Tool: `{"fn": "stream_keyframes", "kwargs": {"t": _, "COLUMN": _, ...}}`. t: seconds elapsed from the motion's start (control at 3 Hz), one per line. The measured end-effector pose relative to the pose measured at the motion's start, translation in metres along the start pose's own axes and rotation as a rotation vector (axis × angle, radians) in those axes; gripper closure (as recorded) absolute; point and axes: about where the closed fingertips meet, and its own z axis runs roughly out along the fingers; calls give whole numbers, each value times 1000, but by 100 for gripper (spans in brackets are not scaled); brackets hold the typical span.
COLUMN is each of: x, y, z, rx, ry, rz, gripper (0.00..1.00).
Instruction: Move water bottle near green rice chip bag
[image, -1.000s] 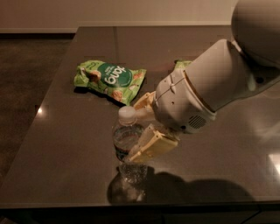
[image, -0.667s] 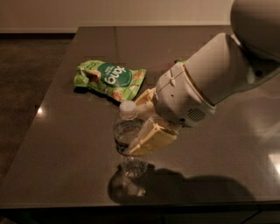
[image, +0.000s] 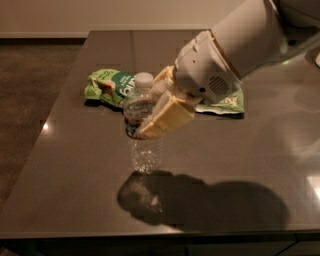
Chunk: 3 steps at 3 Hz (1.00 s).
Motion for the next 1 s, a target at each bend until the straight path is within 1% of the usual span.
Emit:
{"fn": "stream_keyframes", "kwargs": {"t": 0.33, "x": -22, "y": -27, "z": -1, "rx": 14, "ry": -39, "rz": 6, "gripper": 100}}
{"fn": "stream_keyframes", "kwargs": {"t": 0.67, "x": -44, "y": -44, "z": 12, "rx": 14, "ry": -60, "rz": 2, "gripper": 100}}
{"fn": "stream_keyframes", "kwargs": {"t": 1.0, "x": -56, "y": -56, "z": 25, "rx": 32, "ry": -65, "rz": -2, "gripper": 100}}
